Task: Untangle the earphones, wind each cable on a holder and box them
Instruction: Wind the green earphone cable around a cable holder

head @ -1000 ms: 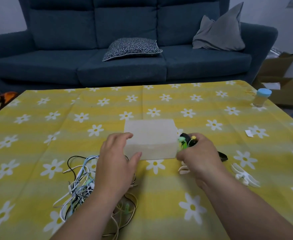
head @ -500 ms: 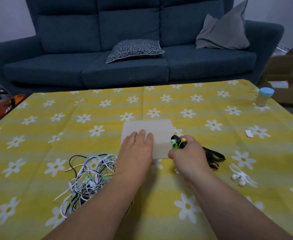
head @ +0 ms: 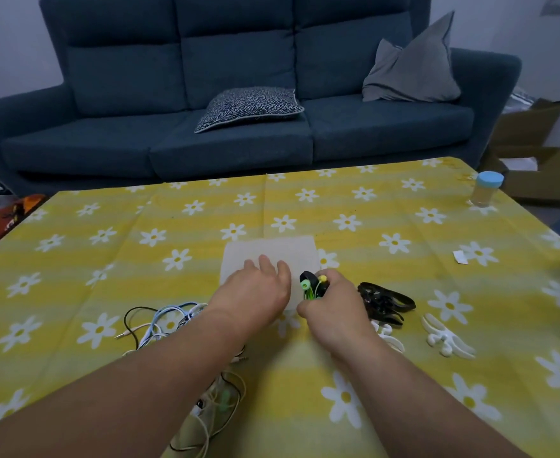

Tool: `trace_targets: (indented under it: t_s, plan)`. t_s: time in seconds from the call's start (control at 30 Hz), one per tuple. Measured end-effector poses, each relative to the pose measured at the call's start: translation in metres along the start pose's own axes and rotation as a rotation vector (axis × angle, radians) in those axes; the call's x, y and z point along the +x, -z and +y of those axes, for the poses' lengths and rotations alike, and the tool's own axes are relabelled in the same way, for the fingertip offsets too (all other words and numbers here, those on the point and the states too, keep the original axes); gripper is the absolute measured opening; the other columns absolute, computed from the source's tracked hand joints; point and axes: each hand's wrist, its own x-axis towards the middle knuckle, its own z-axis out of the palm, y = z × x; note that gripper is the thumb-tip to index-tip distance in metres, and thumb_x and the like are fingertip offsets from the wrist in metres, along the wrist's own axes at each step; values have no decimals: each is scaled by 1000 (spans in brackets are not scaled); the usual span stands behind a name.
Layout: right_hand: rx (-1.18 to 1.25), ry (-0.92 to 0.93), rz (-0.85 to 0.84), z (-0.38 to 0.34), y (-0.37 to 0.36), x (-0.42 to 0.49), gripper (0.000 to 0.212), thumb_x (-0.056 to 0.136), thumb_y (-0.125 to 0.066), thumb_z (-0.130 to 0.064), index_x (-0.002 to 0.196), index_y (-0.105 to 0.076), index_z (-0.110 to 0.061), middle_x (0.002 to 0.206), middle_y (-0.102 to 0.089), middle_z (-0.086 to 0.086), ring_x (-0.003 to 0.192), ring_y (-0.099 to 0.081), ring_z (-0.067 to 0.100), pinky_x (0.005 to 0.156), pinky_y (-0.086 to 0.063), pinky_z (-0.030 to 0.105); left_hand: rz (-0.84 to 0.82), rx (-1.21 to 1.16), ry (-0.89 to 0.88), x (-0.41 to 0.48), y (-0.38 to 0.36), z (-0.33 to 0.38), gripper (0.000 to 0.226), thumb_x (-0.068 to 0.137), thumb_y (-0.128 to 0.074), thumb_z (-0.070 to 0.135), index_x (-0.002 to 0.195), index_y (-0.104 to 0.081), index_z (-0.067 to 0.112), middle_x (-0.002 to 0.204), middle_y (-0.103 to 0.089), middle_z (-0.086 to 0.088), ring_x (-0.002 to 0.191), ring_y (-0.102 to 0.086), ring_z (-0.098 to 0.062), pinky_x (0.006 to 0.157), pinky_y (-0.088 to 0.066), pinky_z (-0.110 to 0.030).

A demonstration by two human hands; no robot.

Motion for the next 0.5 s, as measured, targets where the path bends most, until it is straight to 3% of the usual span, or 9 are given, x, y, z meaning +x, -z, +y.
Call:
trace_targets:
  t_s: [0.1,0.2,0.27,0.33,0.4,0.5]
  plan:
    - [3,-3,-8,0,-1,0,30,80,-61,0,94,-53,-25,77,-55,-2,61,-48,15,48,-33,24,1,31,-11,1,6,-3,57,90,-33,-9,144,-15,-8,137,-35,-42,107,-55,-47,73,-49,-47]
    - [-10,-4,2,1,-3,2,28,79,-61,-1,88,-51,-26,80,-57,-1,65,-51,17,51,-34,27,10,53,-38,5,11,-11,50,86,-42,-4,135,-32,-3,118,-55,-25,90,-63,-39,61,-40,-39]
    - [-86,-3,26,1,-5,2,26,80,-59,-4,93,-53,-25,92,-60,2,72,-54,21,54,-35,28,36,38,-29,5,21,-19,39,86,-46,7,124,-43,9,103,-62,-11,82,-64,-33,54,-32,-33]
    - [-228,-7,95,-1,-5,0,29,83,-58,-8,109,-54,-21,112,-52,2,78,-53,23,58,-35,29,86,-4,-8,6,29,-31,36,88,-45,18,124,-43,15,101,-63,-6,81,-63,-33,54,-29,-33]
    - [-327,38,189,-4,-4,-2,33,84,-58,-8,114,-53,-21,118,-41,0,79,-50,24,65,-37,30,217,-95,21,7,34,-43,36,90,-49,22,125,-44,16,106,-62,-6,77,-64,-35,55,-35,-34]
    - [-351,160,179,-11,-6,-5,30,81,-57,-6,105,-53,-23,117,-43,-5,83,-51,24,69,-40,32,472,-283,57,12,32,-61,25,83,-67,14,103,-54,9,97,-59,-14,54,-58,-38,43,-38,-35]
